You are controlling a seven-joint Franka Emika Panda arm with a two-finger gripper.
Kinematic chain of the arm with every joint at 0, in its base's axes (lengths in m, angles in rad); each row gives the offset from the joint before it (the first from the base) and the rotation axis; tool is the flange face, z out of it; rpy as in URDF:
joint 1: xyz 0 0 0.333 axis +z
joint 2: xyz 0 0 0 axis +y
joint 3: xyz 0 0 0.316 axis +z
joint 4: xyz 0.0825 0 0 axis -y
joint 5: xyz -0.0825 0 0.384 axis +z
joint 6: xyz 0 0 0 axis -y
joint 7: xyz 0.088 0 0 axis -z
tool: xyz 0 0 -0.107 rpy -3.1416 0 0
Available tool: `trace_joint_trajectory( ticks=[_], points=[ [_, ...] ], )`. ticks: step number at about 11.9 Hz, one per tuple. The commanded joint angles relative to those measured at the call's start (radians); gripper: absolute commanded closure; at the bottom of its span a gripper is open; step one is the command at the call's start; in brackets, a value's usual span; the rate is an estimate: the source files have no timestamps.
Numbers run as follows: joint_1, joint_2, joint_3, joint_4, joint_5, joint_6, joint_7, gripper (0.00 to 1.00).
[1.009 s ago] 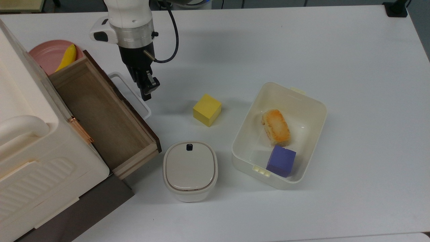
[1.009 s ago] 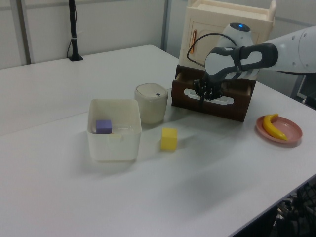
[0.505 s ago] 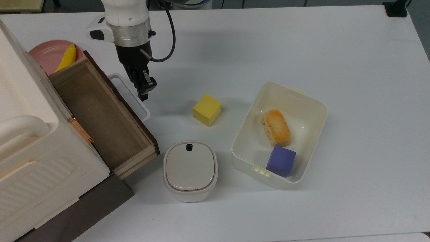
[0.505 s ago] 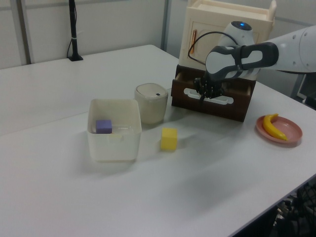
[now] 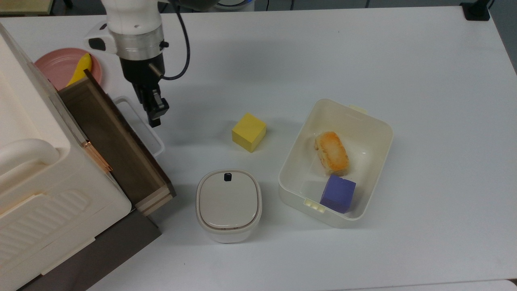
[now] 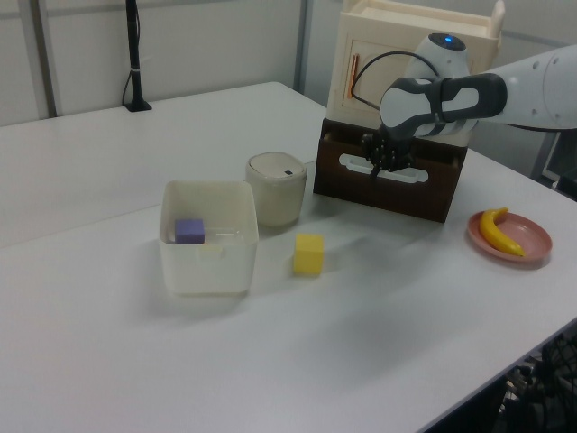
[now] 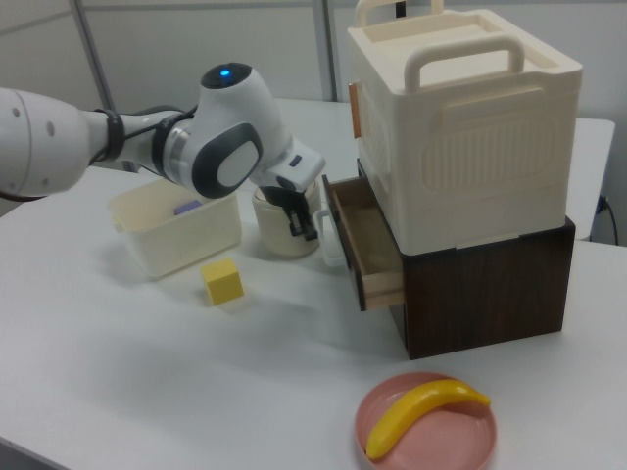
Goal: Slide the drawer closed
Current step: 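Push the drawer front with the gripper into the cabinet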
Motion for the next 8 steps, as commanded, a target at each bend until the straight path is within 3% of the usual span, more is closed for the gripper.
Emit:
trace_joint_trajectory(
  ticks=[1,8],
  points=[
    [-0.041,0.066,-0.009,0.071,0.024,0.023,-0.005,1.0],
    [-0.101,0.078,-0.009,0.111,0.027,0.025,-0.008,1.0]
  ],
)
